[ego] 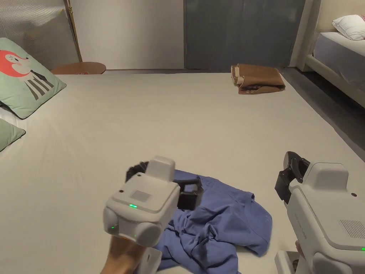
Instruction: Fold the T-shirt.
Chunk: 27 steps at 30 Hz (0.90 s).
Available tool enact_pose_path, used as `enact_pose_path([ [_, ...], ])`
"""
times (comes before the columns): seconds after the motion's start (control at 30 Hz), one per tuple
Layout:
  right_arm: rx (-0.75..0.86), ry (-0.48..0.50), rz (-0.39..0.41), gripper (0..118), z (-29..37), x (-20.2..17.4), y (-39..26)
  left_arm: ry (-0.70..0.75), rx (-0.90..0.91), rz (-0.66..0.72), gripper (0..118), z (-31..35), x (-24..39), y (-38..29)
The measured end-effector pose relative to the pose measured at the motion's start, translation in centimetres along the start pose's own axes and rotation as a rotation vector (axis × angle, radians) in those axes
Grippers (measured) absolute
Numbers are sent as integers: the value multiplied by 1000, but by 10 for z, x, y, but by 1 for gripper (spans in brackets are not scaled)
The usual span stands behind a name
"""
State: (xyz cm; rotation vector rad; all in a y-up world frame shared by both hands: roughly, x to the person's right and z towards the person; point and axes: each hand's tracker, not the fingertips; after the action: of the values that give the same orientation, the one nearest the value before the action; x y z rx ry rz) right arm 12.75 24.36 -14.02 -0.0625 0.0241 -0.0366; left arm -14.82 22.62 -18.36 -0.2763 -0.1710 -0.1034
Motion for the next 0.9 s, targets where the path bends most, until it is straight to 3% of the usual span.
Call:
enact_pose_path([
  [0.2,17,10,14,0,1,-9,12,226,221,-10,107,33,-49,16],
  [0.4,25,26,18,0,-9,-13,5,301,234,50,104,45,-84,6],
  [0.47,28,32,19,0,-8,-16,5,321,228,80,86,44,-90,1],
  [0.5,30,35,21,0,-9,-17,5,319,226,91,72,44,-93,-1],
  [0.57,31,39,26,0,-9,-20,5,310,206,97,15,42,-97,-3],
  [0.6,33,42,28,0,-9,-20,5,301,200,100,0,40,-97,-4],
  [0.83,31,45,33,0,-8,-22,7,269,139,139,0,36,-101,-4],
  [0.9,30,43,35,0,-7,-21,8,259,28,135,0,33,-100,-4],
])
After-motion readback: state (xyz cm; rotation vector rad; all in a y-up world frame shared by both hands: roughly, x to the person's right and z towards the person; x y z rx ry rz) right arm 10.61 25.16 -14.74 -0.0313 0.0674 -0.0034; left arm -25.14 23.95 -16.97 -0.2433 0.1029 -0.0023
